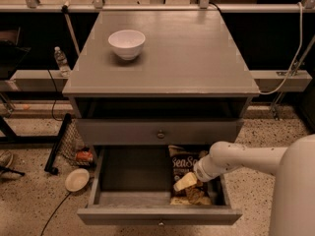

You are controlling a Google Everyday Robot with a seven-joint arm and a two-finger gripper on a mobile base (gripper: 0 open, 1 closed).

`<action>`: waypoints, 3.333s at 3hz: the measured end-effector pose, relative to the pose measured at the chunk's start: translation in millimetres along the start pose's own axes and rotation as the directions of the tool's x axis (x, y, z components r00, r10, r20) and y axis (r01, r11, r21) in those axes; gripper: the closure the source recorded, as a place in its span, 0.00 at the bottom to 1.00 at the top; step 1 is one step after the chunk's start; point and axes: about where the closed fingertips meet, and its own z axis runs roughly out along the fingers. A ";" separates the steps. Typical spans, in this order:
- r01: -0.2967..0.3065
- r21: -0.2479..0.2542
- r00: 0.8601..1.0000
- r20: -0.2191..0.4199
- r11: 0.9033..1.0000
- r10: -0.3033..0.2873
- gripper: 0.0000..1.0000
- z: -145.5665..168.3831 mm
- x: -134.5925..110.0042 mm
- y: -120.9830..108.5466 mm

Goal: Pick brown chip bag from middle drawer and place on counter

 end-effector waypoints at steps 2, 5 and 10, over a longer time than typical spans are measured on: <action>0.001 0.023 1.000 -0.015 1.000 -0.001 0.03 17.5 1.5 1.8; 0.027 0.042 0.999 0.040 0.999 -0.028 0.72 -0.2 -4.7 -1.2; 0.013 0.141 0.990 0.137 0.990 -0.032 1.00 -87.2 -6.1 -1.3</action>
Offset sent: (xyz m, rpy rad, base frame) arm 0.0035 0.0116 -0.0291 -0.0604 -0.0007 -0.0102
